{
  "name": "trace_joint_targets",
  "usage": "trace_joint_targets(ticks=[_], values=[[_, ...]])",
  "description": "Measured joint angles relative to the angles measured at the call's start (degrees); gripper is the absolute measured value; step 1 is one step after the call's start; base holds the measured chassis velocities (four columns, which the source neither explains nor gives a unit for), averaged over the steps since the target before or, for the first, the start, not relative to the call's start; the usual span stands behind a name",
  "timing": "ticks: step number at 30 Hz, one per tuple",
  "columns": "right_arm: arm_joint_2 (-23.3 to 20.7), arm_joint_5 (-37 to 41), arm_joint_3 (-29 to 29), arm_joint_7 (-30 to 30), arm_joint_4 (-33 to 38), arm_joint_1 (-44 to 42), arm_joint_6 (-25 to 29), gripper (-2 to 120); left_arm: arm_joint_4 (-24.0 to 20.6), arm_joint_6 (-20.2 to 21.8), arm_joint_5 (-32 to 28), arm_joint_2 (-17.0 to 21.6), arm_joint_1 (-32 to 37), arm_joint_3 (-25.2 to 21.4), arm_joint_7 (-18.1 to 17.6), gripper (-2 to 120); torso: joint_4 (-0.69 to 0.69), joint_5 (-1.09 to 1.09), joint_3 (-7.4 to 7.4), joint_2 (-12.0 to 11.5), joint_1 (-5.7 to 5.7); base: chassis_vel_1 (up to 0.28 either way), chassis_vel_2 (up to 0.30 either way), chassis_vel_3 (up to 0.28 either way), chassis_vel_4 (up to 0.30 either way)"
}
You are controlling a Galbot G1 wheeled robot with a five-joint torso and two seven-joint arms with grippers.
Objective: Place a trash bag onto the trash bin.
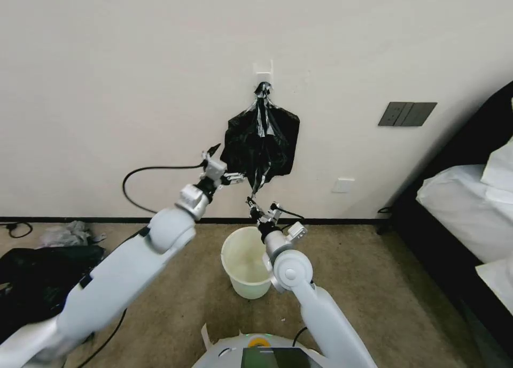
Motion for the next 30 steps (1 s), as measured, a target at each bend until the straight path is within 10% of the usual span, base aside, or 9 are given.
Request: trace_joint_targets(ticks=[14, 30], values=[[1.04, 0.04, -0.15, -0.54, 0.60, -0.75, 0.06, 0, 7.71, 10.63, 5.52, -4.65, -14.87, 12.48, 1.55, 100, -0.01, 0.00, 0.00, 0.00, -0.01, 0.000, 0.000, 0.000, 0.000], [2.69, -0.46, 0.78, -1.41, -0.79, -0.86, 0.13, 0, 3.96, 19.45, 12.50, -2.04, -12.56, 11.33, 0.37, 100, 0.00, 0.00, -0.01, 0.00, -0.01, 0.000, 0.000, 0.000, 0.000]])
